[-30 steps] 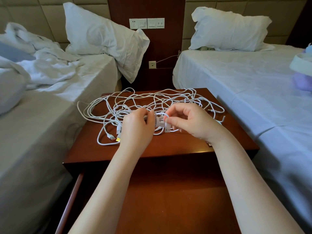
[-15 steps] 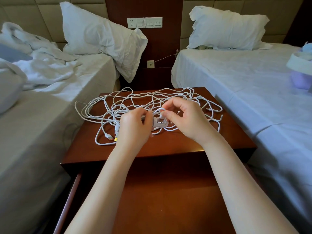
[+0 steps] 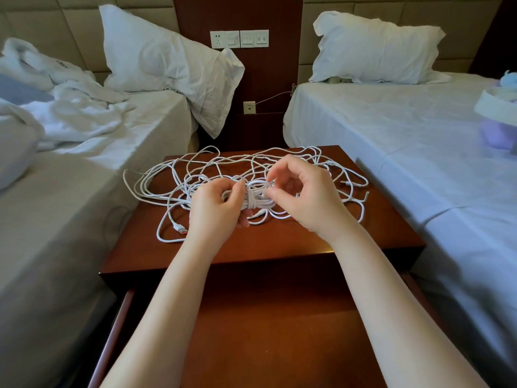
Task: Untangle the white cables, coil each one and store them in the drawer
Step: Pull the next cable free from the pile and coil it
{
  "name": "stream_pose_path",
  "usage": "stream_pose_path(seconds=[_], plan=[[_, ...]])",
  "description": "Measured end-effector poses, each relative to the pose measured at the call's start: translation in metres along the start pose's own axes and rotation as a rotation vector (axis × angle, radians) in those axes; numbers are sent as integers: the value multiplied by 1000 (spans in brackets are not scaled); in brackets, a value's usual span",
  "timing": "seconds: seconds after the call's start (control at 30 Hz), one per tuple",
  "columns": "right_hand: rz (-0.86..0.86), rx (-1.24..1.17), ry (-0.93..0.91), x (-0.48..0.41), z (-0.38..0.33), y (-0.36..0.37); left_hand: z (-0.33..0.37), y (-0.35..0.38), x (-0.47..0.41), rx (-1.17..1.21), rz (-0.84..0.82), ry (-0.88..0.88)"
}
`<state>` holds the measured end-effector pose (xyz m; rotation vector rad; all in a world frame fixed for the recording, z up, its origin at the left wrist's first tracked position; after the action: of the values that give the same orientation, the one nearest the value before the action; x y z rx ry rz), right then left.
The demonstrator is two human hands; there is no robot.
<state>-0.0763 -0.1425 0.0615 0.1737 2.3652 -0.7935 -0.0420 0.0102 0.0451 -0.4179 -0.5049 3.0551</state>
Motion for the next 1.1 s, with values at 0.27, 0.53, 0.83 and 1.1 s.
stream_pose_path(seconds=[0.27,0.53,0.83,1.1], plan=[[-91,-19,108,-2,5,-7,8,4,4,-28,-5,91],[-78,23,-56,-1,11,-11,4,5,2,-43,1,-14],[-18,67,-139,0,16,5,3,2,0,53,67,-51],[100,169,-233,3,18,16,5,-2,-1,15,93,-70]])
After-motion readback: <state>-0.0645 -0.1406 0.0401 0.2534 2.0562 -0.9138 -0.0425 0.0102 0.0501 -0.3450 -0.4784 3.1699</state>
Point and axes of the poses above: each hand's wrist, its own x-axis away from the middle knuckle, its own y-axis out of the palm, z = x × y, the point moved 2 cm from there along -x, towards the middle knuckle, and after that the axes turned 4 degrees about -y, right-handed, at the moved point
